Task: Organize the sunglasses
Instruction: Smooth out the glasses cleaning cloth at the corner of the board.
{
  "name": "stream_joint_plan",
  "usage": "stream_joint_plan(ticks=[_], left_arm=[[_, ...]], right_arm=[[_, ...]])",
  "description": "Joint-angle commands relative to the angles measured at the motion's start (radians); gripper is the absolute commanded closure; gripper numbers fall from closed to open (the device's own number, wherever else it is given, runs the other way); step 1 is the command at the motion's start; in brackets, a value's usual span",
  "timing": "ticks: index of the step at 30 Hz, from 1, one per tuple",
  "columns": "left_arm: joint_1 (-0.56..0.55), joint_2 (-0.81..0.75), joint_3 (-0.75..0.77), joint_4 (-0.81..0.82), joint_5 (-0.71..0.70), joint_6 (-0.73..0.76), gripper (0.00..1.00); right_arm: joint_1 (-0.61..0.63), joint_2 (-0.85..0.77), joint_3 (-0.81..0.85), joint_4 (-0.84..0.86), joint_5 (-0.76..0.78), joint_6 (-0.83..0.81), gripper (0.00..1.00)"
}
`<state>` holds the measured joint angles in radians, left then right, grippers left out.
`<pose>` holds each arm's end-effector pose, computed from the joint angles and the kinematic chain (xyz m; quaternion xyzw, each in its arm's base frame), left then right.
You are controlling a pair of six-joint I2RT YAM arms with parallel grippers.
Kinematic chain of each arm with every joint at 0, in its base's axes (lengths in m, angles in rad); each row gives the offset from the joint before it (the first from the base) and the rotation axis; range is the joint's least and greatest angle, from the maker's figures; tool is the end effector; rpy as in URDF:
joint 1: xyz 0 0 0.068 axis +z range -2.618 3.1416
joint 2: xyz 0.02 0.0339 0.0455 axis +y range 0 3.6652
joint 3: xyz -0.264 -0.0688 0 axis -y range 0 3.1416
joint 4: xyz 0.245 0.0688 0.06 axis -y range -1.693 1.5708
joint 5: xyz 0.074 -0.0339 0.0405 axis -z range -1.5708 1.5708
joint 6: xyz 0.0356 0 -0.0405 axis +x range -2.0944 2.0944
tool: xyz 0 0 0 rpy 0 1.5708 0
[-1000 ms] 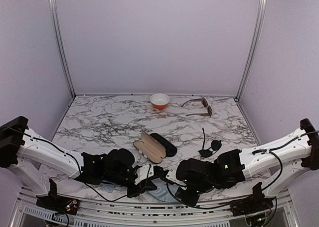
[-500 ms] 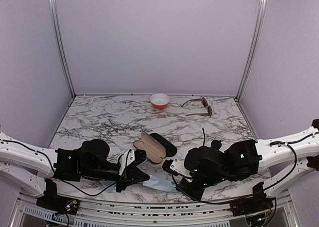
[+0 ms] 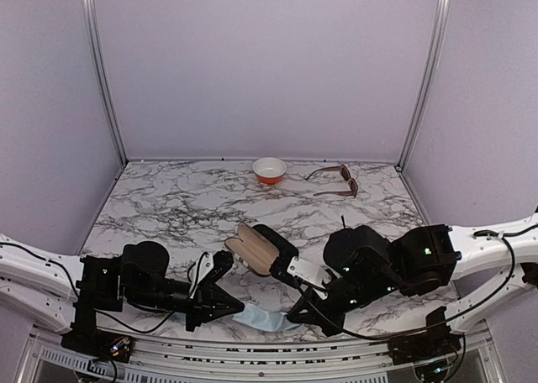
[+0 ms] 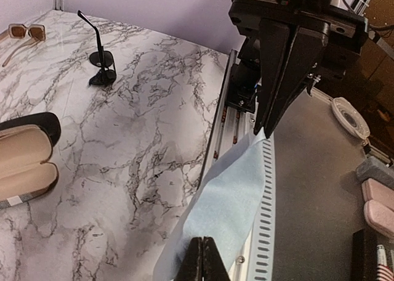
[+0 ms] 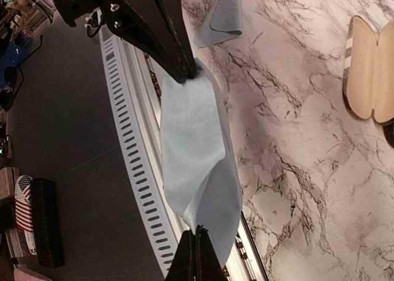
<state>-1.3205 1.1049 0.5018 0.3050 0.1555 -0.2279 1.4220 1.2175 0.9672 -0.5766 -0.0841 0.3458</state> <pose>0.0545 -0.2354 0.2278 0.4560 0.6612 -0.4589 0.3799 0.0348 0.2526 0.2781 -0.4902 0.7914 0.3056 0.2000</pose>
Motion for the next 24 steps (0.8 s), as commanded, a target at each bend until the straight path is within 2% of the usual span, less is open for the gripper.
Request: stream_joint_plan(ticks=[1,6,11,18,24], left_arm=[[-0.017,-0.026,0.012,-0.033,0.047,-0.149,1.00],[-0.019,-0.048,-0.041,-0.037,0.038,-0.283,1.00],[-0.019,-0.004,-0.071,-0.023,0.048,-0.355,1.00],[-0.010,0.126,-0.088,0.036,0.067,-0.410,1.00],[0.057,0.267,-0.061,0.080,0.114,-0.432,1.00]], right_arm=[[0.006,0.003,0.051,0.075,-0.076,0.010,1.00],[0.005,0.028,0.018,0.113,-0.048,0.026,1.00],[0.005,0.098,-0.013,0.148,-0.048,0.040,1.00],[-0.103,0.156,-0.053,0.173,-0.062,0.042,1.00],[-0.160,0.211,-0.058,0.195,-0.098,-0.011,1.00]])
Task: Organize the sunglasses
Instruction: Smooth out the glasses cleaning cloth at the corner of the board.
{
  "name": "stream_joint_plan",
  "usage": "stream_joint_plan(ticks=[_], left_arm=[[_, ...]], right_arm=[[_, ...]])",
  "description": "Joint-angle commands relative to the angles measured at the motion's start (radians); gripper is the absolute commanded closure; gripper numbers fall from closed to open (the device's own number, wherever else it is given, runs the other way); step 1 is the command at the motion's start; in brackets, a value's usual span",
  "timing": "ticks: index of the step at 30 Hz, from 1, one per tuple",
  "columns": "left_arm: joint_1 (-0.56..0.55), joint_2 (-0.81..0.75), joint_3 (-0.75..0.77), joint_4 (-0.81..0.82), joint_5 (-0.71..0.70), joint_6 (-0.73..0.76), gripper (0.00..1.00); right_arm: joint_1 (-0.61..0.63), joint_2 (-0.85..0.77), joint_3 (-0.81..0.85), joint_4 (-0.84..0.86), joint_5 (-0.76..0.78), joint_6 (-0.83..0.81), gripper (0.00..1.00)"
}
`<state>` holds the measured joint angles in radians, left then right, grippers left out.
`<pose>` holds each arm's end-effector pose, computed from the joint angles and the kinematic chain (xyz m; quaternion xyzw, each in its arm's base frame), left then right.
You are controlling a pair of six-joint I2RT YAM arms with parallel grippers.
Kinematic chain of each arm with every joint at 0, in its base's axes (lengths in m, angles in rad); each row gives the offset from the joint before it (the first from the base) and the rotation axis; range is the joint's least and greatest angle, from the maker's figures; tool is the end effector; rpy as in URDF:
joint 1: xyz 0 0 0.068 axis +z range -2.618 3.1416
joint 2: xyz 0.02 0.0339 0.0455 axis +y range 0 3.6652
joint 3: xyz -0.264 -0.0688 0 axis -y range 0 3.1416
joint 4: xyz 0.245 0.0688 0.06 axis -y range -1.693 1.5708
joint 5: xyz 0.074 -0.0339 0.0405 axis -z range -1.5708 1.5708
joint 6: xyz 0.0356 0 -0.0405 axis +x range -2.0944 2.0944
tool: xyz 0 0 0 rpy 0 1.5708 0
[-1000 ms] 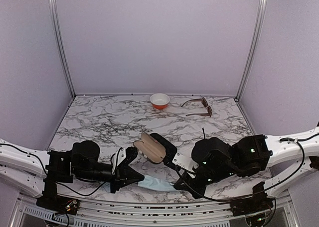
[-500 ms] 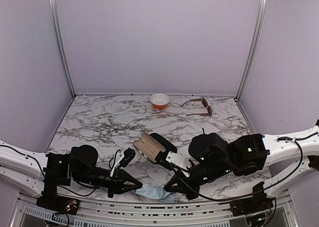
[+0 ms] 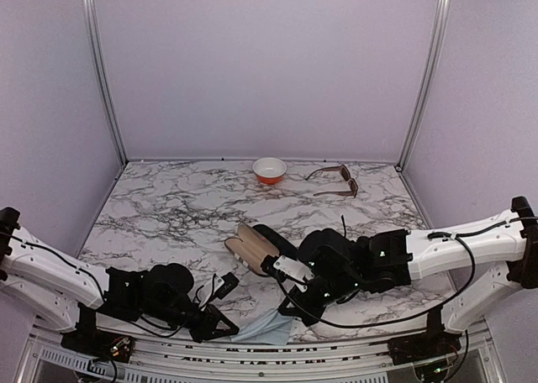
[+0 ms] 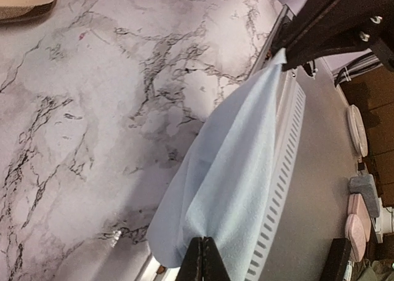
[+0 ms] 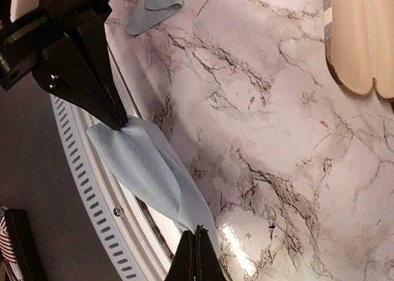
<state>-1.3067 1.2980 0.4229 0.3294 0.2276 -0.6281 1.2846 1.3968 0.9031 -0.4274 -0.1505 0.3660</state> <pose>0.0562 -0.2385 0.1617 0.3407 0.7980 -0.4573 0.1950 0.0752 0.2745 0.2233 -0.4405 0.8364 0.2822 0.1635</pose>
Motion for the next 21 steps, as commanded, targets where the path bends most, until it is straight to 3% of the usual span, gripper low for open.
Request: stream_joint_plan(ticks=[1,14,16,21], left_arm=[[0.056,0.098,0.024,0.060,0.053,-0.033,1.00],[0.227,0.159,0.107,0.038,0.056,0.022,1.00],[0.250,0.180,0.132,0.023,0.063,0.045,0.93],[0.284,0.236,0.182,0.017,0.072,0.058,0.65]], right_arm=[[-0.031,0.043,0.007,0.045,-0.035,-0.039,1.00],[-0.137,0.148,0.030,0.038,0.011,-0.152,1.00],[-0.165,0.154,0.027,0.048,0.009,-0.167,1.00],[-0.211,0.172,0.038,0.066,0.003,-0.210,1.00]])
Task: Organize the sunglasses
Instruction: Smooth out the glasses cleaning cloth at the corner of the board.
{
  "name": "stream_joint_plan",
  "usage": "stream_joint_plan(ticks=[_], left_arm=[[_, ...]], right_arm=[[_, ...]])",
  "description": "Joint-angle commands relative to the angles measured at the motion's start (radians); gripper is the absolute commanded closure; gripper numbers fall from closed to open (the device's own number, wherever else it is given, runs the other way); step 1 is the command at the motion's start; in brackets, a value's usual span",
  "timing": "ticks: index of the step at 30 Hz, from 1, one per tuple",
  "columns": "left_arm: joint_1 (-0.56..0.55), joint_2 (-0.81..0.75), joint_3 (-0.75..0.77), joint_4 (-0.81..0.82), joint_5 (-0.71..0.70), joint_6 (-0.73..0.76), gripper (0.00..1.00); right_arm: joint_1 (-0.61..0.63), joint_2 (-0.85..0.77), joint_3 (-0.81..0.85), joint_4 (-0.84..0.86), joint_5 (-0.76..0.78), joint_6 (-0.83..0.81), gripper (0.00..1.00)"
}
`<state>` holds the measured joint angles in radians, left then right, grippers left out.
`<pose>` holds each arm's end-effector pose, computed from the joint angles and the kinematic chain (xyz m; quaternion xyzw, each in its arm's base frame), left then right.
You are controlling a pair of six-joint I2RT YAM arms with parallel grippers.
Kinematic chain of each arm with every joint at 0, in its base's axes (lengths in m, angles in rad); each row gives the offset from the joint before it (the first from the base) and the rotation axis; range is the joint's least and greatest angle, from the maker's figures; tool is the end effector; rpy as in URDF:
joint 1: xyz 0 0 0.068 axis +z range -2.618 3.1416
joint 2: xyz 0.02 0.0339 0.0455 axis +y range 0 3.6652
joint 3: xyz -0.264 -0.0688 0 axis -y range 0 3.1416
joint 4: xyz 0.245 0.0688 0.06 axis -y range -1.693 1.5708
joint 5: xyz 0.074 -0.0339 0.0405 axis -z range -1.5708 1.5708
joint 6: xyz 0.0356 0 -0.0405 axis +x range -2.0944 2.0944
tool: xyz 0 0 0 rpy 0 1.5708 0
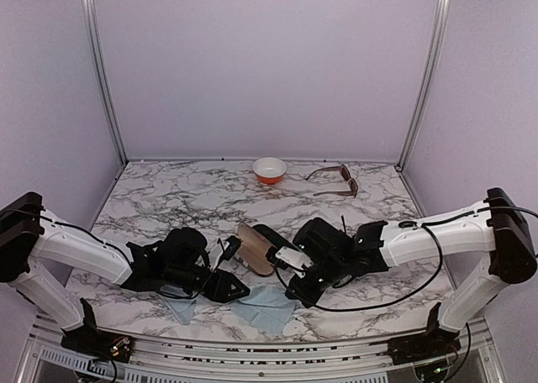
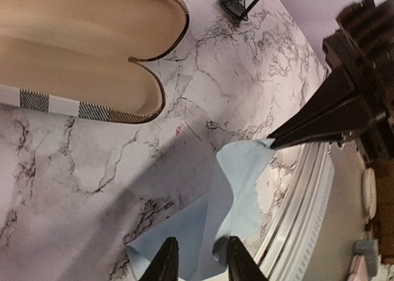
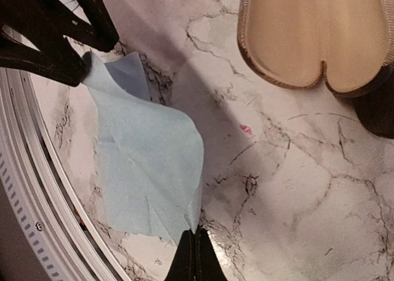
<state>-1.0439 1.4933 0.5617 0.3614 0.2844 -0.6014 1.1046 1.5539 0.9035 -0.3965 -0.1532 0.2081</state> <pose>0.1346 -0.2513 0.1575 0.2569 0.8325 -0.4326 0.2319 0.1307 0.2717 0.1823 -0.4352 0.8593 0.2161 0.1594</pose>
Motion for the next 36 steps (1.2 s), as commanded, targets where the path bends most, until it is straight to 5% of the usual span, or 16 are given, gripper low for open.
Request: stream_joint_plan(ticks=[1,5,18,25,36], left_arm=[[0.025,0.046,0.049,-0.015,0.015,0.034,0.61],[0.036,0.041,0.060,-0.015,0.002,0.054,0.51],[0.138,-0.003,0.046,-0.057,-0.155,0.113,0.50],[0.139,-0.084,-0.010,-0.092,-0.166,0.120,0.39],[0.019,-0.198,-0.067,-0.111,-0.134,0.362,0.58]], right_arm=[[-0.035,0.019,0.041,0.037,0.004,-0.059,1.00],[-0.052,0.033,0.058,0.043,0.003,-0.077,1.00],[-0.078,0.054,0.091,0.004,0.150,-0.090,1.00],[-0.078,0.094,0.108,-0.010,0.182,-0.082,1.00],[-0.079,0.097,0.140,-0.078,0.231,-0.029,0.81]])
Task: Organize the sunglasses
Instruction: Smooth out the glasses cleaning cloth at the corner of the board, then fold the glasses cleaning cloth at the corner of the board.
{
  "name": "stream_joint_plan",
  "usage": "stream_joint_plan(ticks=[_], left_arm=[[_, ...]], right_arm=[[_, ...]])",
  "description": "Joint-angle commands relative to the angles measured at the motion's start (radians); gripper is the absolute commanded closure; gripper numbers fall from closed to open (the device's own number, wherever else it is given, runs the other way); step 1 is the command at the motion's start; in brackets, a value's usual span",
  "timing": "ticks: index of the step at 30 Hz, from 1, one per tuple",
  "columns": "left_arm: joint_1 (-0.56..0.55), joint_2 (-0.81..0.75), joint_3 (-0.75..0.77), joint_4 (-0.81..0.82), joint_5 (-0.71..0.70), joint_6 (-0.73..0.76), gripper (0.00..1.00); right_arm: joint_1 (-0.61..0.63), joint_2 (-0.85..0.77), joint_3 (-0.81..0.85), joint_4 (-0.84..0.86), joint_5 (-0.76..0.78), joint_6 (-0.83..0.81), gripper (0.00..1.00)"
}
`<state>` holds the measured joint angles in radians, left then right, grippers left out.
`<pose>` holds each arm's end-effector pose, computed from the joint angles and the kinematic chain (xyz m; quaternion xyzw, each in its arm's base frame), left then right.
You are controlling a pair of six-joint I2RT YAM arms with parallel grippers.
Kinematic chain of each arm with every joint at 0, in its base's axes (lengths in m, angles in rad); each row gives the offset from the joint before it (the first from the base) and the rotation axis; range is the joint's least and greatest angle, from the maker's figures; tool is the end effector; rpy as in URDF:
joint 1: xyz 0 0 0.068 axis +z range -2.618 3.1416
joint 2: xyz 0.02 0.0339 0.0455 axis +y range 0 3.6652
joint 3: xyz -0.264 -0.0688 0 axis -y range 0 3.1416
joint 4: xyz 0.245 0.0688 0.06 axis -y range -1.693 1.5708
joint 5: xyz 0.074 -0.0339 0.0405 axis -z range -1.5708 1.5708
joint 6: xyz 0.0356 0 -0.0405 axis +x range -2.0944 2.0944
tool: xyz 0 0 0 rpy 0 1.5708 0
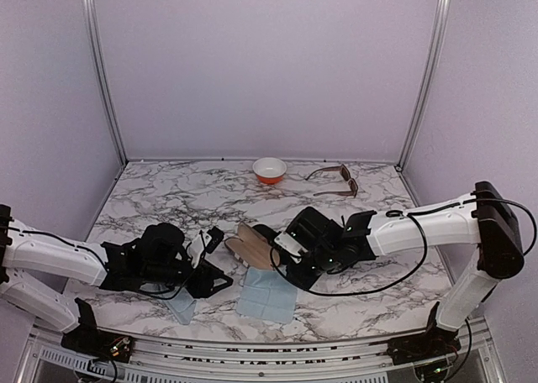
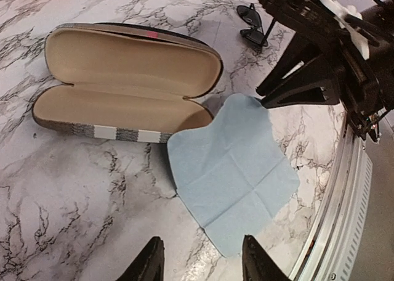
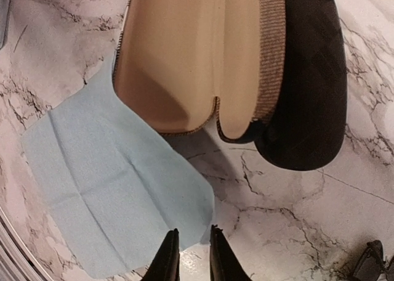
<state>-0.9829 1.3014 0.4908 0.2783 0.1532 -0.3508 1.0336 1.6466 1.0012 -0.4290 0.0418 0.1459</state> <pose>0.1375 -0.2161 0.1764 0.3051 0.8110 -0.3582 0.3477 0.1671 0.2776 0.1810 -0.4115 0.8774 0.1198 0.2154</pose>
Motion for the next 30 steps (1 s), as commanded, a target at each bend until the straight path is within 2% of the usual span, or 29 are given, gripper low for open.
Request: stream_joint_plan(ticks=[1,5,11,14,19,24,30], left_arm=[[-0.077,0.002,0.010,-0.029,-0.025,0.136,0.59],[-0.166,0.025,0.011,-0.018,-0.107,0.253,0.59],[-0.175,0.037,-0.009,0.044,-0.050,0.446,0.57],[-0.177,0.060,-0.020,0.061,-0.021,0.583,0.58],[-0.176,0.122,0.005,0.038,0.000,0.725,0.59],[-0.175,0.186,0.058,0.014,-0.039,0.808,0.61],[-0.175,0.277,0.115,-0.041,-0.002,0.872,0.66]], right_arm=[[-0.008,0.000,0.041,-0.056,0.040,0.039,0.76],[-0.007,-0.077,0.009,-0.061,0.044,0.055,0.71],[0.029,-0.206,-0.087,0.017,-0.089,0.068,0.68],[0.069,-0.203,-0.122,0.041,-0.085,0.088,0.68],[0.100,-0.178,-0.143,0.059,-0.061,0.128,0.68],[0.107,-0.177,-0.166,0.084,-0.068,0.137,0.69],[0.107,-0.191,-0.189,0.089,-0.062,0.137,0.69]])
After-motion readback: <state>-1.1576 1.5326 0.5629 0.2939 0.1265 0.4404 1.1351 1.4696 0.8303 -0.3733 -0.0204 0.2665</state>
